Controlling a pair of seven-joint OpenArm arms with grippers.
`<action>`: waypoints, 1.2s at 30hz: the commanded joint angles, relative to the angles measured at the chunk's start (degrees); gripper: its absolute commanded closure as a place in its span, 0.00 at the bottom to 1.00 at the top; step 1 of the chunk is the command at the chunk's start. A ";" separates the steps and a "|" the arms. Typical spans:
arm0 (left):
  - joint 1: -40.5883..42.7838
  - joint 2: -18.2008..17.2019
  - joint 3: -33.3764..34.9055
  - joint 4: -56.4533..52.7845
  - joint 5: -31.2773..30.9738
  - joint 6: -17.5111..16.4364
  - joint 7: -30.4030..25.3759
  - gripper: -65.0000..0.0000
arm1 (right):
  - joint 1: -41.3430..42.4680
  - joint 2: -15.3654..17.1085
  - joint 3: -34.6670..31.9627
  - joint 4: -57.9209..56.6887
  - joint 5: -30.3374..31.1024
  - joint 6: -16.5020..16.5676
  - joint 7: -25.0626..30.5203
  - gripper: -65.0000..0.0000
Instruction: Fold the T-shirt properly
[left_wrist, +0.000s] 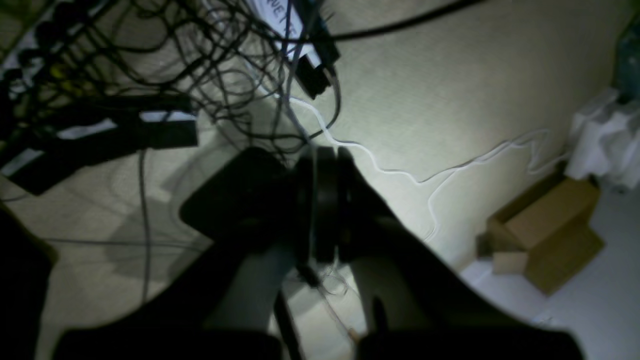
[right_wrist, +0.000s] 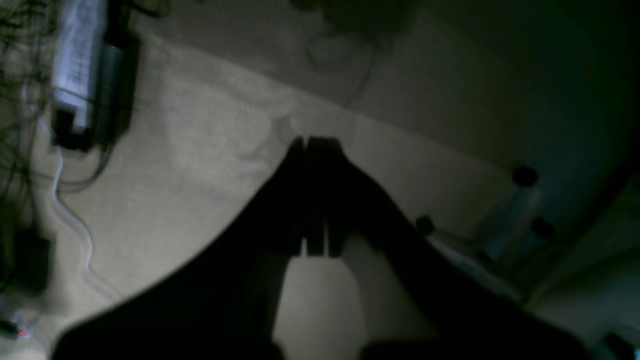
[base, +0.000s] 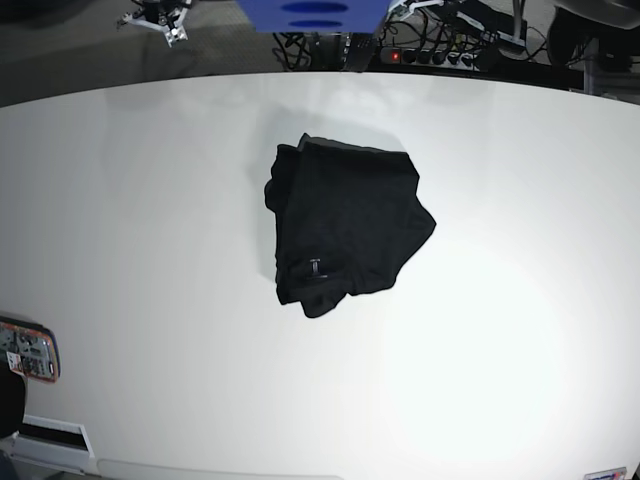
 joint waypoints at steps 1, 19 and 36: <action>-1.57 0.67 1.41 -4.92 0.03 -0.59 -2.77 1.00 | 1.64 -0.03 0.42 -3.54 -0.15 -0.45 2.57 1.00; -14.93 6.12 5.89 -17.84 -0.41 -0.59 7.60 1.00 | 19.92 -13.39 6.67 -29.91 6.79 -0.36 10.04 1.00; -17.04 6.12 6.24 -17.66 0.03 -0.59 7.69 1.00 | 20.10 -13.74 14.31 -29.91 9.16 -0.36 10.13 1.00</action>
